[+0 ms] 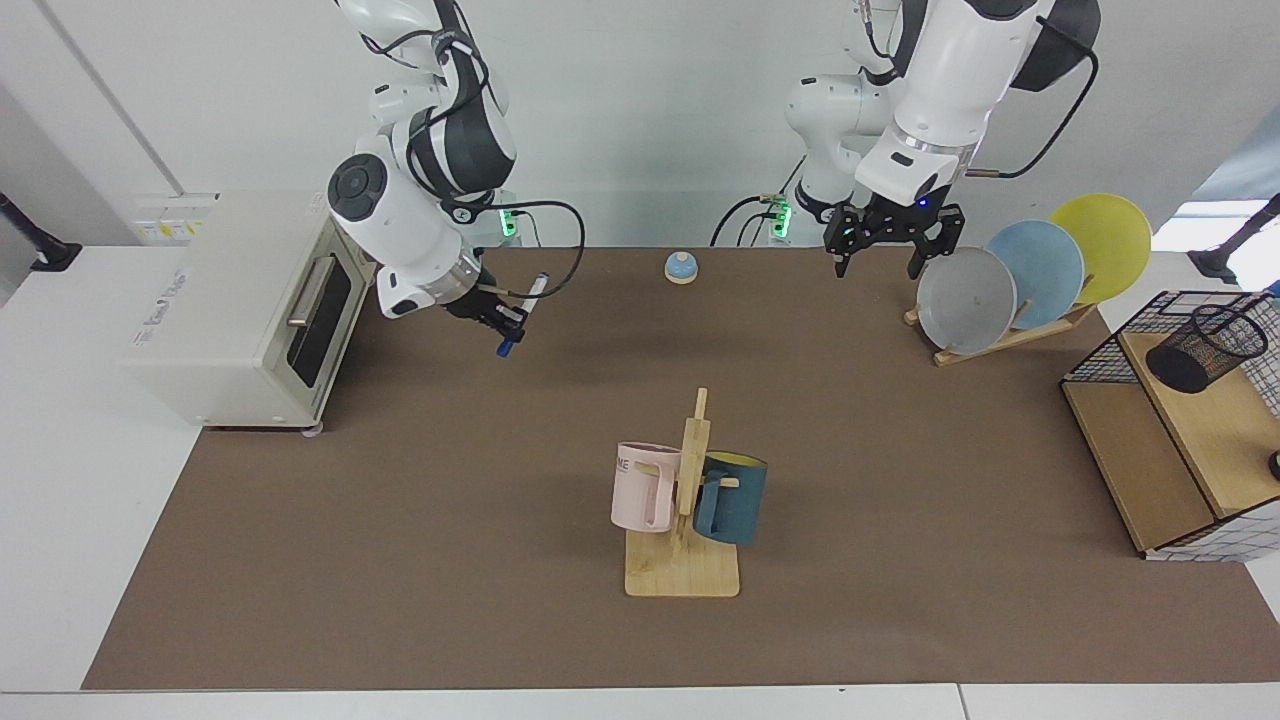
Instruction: Put markers into pen holder
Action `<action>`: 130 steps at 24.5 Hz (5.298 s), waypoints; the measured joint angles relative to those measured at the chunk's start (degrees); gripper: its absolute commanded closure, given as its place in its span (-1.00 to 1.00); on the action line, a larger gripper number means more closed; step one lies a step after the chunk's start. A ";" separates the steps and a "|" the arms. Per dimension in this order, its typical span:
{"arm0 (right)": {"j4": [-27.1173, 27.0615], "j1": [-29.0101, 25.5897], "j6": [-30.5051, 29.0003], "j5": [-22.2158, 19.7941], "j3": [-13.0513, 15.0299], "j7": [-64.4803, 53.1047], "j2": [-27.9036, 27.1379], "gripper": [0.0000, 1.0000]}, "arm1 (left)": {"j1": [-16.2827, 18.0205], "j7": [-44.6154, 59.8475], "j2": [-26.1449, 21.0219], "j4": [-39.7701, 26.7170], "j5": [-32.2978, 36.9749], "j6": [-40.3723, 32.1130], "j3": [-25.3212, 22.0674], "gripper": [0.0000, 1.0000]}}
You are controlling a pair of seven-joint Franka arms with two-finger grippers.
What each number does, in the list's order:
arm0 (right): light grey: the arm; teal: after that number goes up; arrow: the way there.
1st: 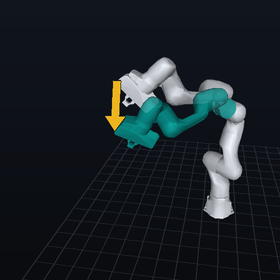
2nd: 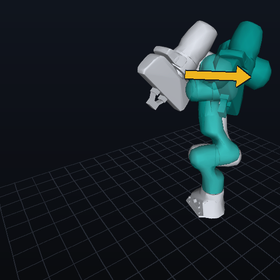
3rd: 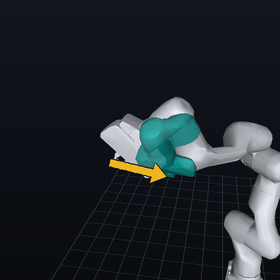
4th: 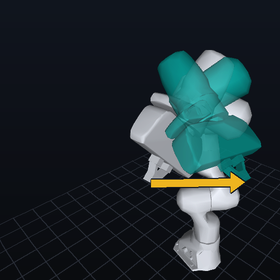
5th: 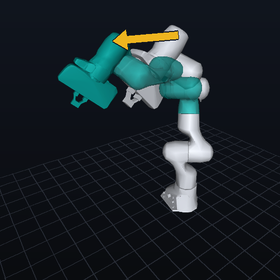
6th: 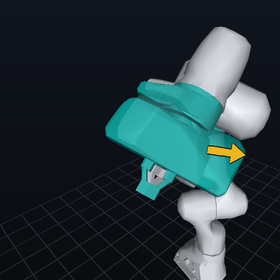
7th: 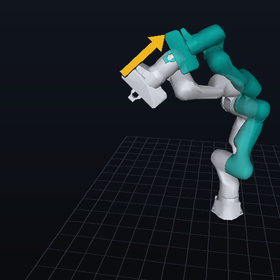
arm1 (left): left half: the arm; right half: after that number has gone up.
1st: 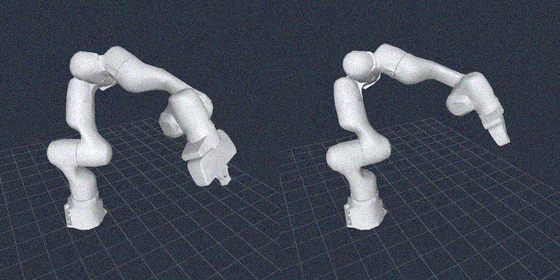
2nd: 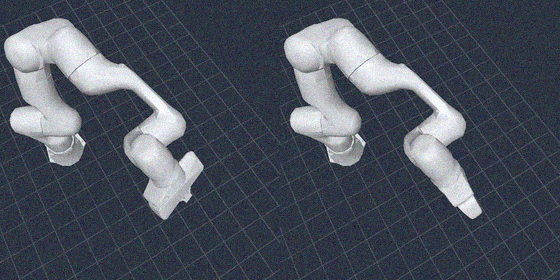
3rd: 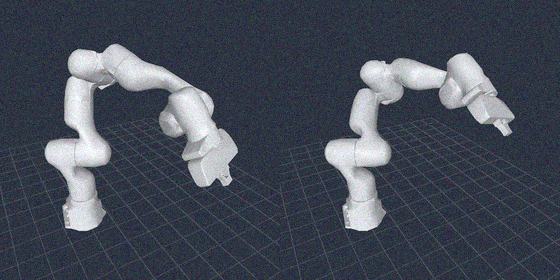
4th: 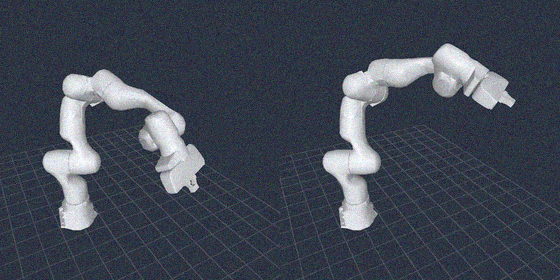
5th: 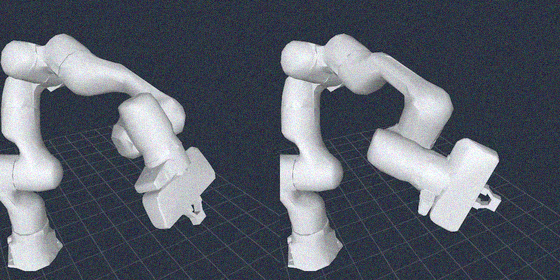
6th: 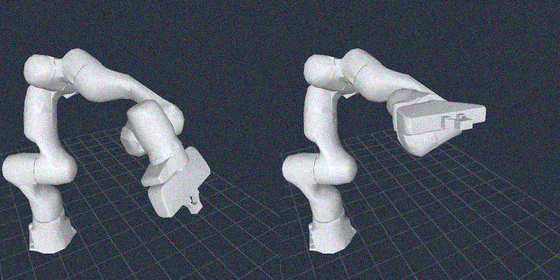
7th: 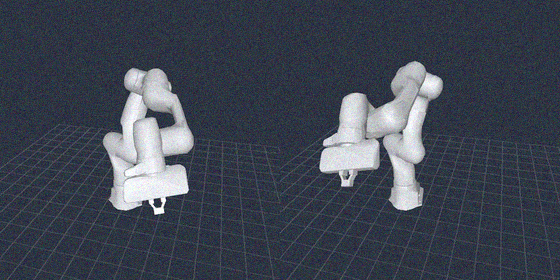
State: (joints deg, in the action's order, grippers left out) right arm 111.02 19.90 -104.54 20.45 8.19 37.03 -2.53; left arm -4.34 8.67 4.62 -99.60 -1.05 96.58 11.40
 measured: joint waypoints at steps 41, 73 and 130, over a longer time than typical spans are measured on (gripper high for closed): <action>-11.62 18.78 -9.43 25.33 -0.74 60.25 -3.88 1.00 | -3.01 -69.16 9.28 -7.44 -7.97 5.95 4.44 -0.95; -12.44 18.27 -3.53 14.69 0.07 53.06 -1.29 -1.00 | -2.62 -66.93 10.06 -7.98 -7.96 3.35 6.50 1.00; -12.55 -9.07 12.47 -19.90 0.63 -37.13 8.01 -1.00 | -0.12 -97.76 -10.79 12.54 42.29 3.42 -29.03 1.00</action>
State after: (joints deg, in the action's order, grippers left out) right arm 98.47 10.83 -92.07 0.55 8.82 -0.10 5.48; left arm -4.46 -89.08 -6.16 -87.06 41.24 100.00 -17.63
